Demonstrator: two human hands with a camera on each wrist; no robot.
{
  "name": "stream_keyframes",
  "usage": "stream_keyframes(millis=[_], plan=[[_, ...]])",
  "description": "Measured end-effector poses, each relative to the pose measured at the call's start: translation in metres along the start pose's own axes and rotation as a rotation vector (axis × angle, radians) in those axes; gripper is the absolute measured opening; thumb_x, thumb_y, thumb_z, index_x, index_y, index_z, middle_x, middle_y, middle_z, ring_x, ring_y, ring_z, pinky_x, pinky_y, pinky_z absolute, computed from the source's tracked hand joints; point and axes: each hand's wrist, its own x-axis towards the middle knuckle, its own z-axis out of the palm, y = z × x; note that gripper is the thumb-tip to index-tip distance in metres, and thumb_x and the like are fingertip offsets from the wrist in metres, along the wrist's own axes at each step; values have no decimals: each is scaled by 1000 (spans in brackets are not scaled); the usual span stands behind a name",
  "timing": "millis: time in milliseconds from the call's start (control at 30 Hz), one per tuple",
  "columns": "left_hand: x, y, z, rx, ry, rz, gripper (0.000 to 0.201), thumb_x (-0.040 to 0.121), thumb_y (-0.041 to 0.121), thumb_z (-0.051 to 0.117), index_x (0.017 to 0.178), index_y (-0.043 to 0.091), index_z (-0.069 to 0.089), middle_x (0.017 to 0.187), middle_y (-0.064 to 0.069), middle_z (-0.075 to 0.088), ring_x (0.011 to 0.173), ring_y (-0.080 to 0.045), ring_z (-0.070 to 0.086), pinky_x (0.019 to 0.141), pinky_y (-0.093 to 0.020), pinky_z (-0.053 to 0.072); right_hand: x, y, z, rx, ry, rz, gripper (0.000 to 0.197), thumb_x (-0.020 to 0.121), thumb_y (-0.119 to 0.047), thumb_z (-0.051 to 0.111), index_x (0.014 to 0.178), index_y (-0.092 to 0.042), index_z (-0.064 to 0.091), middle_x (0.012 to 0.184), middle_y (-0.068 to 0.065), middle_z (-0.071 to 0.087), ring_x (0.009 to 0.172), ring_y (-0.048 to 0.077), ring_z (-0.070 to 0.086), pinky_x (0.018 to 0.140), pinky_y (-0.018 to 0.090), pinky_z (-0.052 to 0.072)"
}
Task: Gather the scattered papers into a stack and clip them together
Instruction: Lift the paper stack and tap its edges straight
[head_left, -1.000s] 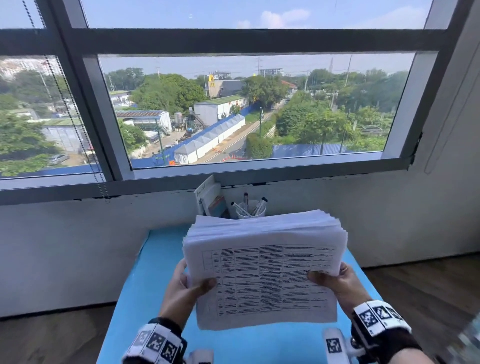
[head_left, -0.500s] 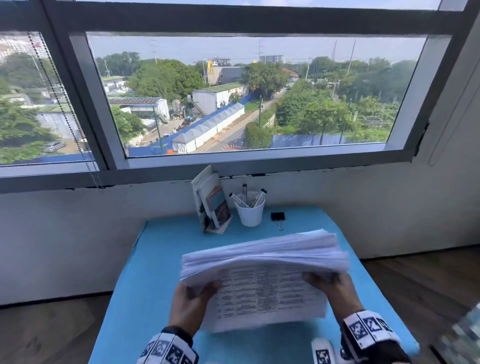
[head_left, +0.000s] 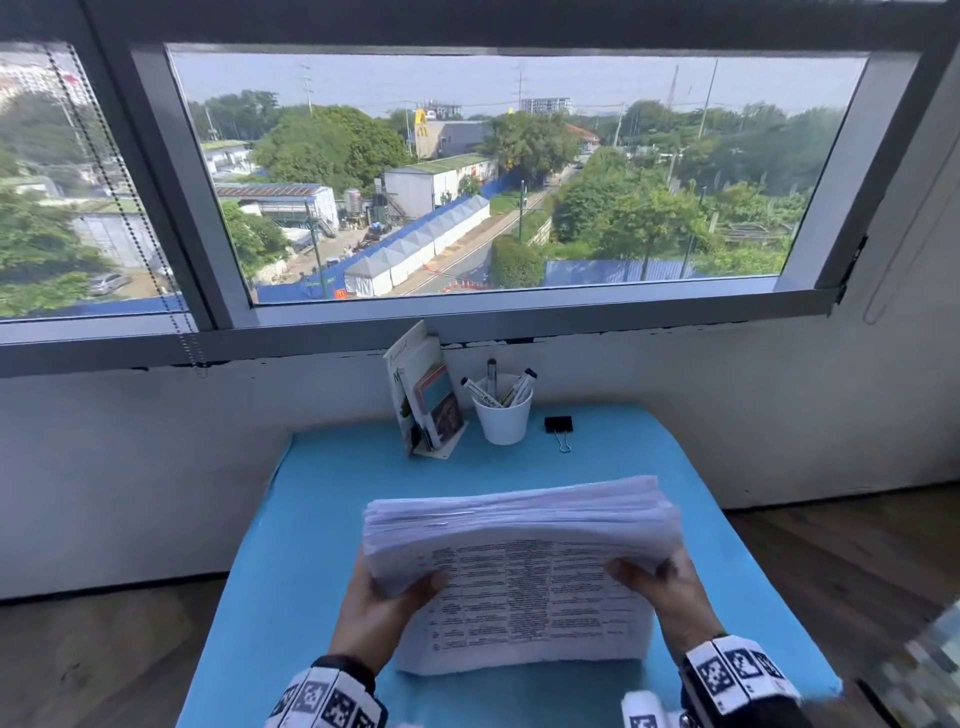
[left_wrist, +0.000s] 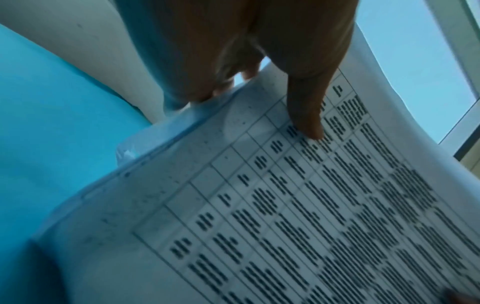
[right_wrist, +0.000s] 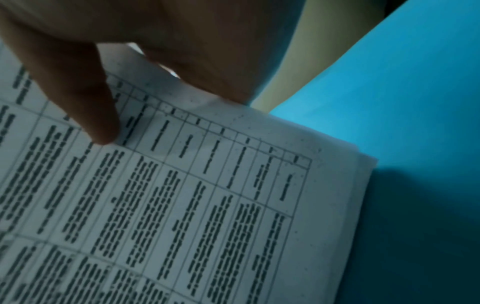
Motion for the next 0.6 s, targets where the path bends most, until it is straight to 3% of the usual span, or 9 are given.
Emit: stream_keyframes(millis=[100,167,233,300,367,433,467,533,600], plan=[[3,8,1,-40,-53,-1,79,31,29,91,102,7,64,94,-6,75,88,-19,70,64,-17,54,3,-9,3,46,31,-24,63,40,-19,86,97,-12,61,83,2,73,89,30,64,70,30,53],[7,16,-3,-22,-35,45,82,26,35,89,99,6,65,90,-6,75,83,-17,70,66,-20,54,6,-20,0,85,20,-59,66,41,-25,87,99,-12,59,83,-2,72,83,20,66,67,25,54],[9,19,-4,3,-42,68,87,25,37,88,102,6,62,91,-7,73,83,-19,69,68,-24,54,9,-22,-2,105,-25,-83,64,46,-25,85,102,-14,57,89,-5,70,83,10,66,71,25,51],[8,18,5,-37,-95,61,98,19,45,92,103,5,63,90,-9,74,84,-21,70,66,-26,56,9,-17,4,94,-5,-46,74,37,-35,91,101,-13,60,89,-3,71,84,13,65,68,21,51],[8,22,18,-61,-101,53,92,24,46,94,102,5,66,90,-11,75,84,-23,71,68,-32,58,11,-16,13,78,43,-62,72,36,-43,90,95,-11,63,78,-4,74,80,15,66,60,17,53],[12,28,22,-75,-44,100,69,36,33,92,96,7,69,86,-7,75,81,-20,71,70,-37,57,13,-23,16,72,72,-108,71,40,-48,88,93,-6,66,75,-5,74,74,9,67,60,15,53],[13,32,20,-81,-18,127,62,39,30,88,93,7,69,83,-4,75,78,-16,70,70,-36,57,14,-27,13,84,81,-117,63,49,-40,87,95,-3,65,75,-4,74,74,10,66,61,16,53],[18,32,15,-93,14,142,68,36,33,86,96,9,64,81,1,74,74,-11,68,67,-28,55,15,-30,5,104,49,-107,45,62,-13,81,101,-4,61,78,-4,72,76,11,65,65,20,52],[18,25,14,-100,16,122,80,33,37,88,102,15,57,87,0,73,80,-9,69,66,-22,55,11,-22,2,80,2,-53,60,51,-20,89,102,-10,59,82,-1,72,78,14,67,67,24,52]])
